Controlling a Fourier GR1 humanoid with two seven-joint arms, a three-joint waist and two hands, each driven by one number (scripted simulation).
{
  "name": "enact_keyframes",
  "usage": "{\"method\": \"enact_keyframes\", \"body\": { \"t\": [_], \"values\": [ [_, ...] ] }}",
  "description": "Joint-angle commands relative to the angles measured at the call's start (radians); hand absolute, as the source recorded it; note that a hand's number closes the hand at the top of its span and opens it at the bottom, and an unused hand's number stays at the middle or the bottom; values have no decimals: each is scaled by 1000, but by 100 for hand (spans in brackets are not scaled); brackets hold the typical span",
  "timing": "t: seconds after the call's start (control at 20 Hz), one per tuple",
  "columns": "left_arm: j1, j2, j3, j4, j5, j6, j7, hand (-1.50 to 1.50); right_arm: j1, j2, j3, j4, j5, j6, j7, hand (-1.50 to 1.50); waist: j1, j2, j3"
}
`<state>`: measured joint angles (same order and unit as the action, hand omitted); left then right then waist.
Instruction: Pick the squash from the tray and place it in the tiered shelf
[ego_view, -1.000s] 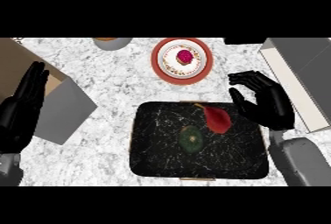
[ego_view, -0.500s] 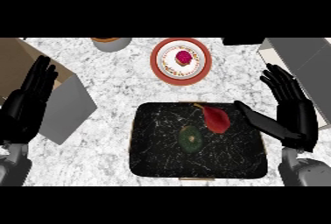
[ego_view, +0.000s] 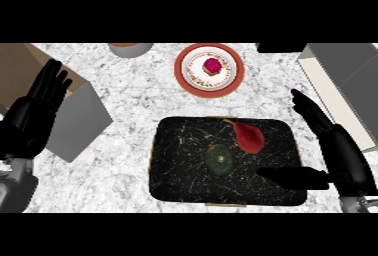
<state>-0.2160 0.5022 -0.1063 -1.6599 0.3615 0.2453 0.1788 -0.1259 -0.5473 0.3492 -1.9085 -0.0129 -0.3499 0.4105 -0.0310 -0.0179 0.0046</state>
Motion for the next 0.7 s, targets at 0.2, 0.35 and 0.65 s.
{"method": "enact_keyframes", "body": {
  "t": [0.2,0.35,0.65],
  "values": [
    [20,-32,-39,46,2,-8,31,0,-128,-282,163,-41,302,199,423,-150,26,15,-21],
    [2,-26,-35,73,-6,-22,29,0,-245,-211,227,-80,330,264,660,-150,45,21,-16],
    [27,-96,-85,84,-40,-1,-5,0,-427,-15,341,-47,378,372,950,-150,50,19,-12]
  ]
}}
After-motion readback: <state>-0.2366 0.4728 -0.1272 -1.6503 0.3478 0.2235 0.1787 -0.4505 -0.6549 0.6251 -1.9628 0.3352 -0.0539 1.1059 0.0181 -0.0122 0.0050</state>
